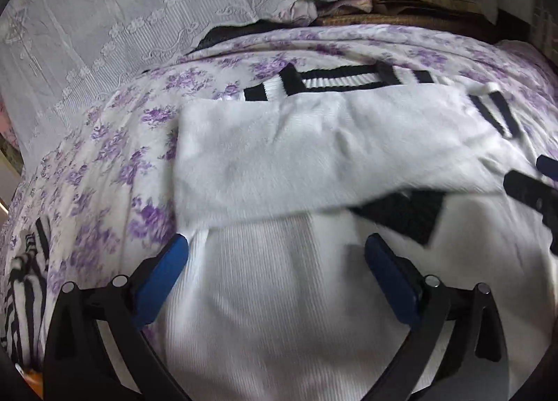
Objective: Fold small clothes
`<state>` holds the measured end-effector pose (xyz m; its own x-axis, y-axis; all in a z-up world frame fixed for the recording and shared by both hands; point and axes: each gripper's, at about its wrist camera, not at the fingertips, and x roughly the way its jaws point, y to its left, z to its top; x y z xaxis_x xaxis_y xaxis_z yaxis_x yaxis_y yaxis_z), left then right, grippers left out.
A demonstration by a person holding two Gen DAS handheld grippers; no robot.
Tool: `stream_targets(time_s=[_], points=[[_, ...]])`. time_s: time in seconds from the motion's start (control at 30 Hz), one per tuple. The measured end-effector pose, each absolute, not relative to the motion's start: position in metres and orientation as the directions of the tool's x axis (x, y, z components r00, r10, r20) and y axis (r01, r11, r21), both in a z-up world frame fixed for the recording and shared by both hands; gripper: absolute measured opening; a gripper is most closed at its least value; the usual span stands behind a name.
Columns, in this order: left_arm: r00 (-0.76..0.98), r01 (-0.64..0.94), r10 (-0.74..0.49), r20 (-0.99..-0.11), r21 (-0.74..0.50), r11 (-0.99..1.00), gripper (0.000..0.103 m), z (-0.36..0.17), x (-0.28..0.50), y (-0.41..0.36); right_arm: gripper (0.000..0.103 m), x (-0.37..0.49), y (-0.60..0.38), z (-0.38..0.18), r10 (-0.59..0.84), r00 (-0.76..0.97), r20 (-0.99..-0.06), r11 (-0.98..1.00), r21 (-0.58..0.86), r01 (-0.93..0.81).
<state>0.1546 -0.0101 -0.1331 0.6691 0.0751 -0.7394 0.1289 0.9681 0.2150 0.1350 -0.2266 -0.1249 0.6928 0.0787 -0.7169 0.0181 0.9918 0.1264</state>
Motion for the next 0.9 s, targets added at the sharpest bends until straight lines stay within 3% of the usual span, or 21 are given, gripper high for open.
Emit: stream_targets(time_s=[0.4,0.7,0.9], points=[[0.688,0.092,0.037,-0.725,0.137,0.986,0.099,-0.121,0.094,0.010,0.099,0.072,-0.256,-0.125,0.141,0.705,-0.695,0.962,0.266,0.070],[0.688,0.066,0.077,-0.722,0.168,0.984,0.099,-0.124,0.068,0.015,0.099,0.040,-0.287,-0.132,0.192,0.713,-0.675,0.916,0.384,0.118],[0.690,0.066,0.072,-0.720,0.162,0.985,0.099,-0.123,0.051,0.019,0.099,0.025,-0.275,-0.137,0.200,0.701,-0.684,0.935,0.347,0.072]])
